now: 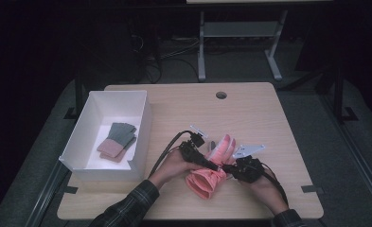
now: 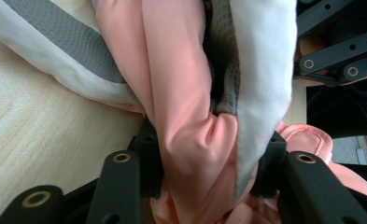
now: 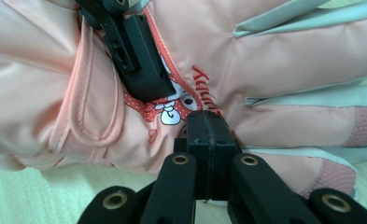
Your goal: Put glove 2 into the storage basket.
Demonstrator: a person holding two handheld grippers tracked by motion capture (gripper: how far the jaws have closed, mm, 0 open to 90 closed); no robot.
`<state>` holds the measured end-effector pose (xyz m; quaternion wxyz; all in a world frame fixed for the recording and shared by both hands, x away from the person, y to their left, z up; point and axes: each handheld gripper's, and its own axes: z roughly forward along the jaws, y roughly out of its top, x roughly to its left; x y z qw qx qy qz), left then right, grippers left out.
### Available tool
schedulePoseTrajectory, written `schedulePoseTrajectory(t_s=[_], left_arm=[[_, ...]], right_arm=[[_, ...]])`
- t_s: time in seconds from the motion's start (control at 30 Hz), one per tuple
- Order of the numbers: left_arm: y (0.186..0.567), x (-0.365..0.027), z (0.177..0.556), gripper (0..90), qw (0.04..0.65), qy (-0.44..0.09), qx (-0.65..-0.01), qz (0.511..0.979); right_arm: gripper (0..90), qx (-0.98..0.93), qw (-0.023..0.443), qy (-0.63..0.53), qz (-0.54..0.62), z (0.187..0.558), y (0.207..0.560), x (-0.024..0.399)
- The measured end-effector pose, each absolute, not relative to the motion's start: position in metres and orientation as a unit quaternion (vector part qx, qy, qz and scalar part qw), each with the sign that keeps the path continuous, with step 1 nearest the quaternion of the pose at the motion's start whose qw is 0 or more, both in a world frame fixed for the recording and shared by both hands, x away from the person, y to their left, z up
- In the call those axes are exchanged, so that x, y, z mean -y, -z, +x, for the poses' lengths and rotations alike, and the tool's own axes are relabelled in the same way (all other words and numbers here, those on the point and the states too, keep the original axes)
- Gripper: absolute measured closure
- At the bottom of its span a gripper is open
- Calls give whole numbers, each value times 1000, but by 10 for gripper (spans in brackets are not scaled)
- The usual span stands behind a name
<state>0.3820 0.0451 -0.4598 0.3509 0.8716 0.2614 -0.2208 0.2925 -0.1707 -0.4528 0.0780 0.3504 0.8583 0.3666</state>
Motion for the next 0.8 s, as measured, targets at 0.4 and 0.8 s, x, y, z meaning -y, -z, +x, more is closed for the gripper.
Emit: schedulePoseTrajectory(t_s=[0.4,0.8], left_arm=[[448,-49,378,613,378,218,-262,860],[424,-72,383,613,406,197,-282,847]], right_arm=[[476,-828,77,-420,364,279,434,197],[176,-815,110,-394,410,283,439,215]])
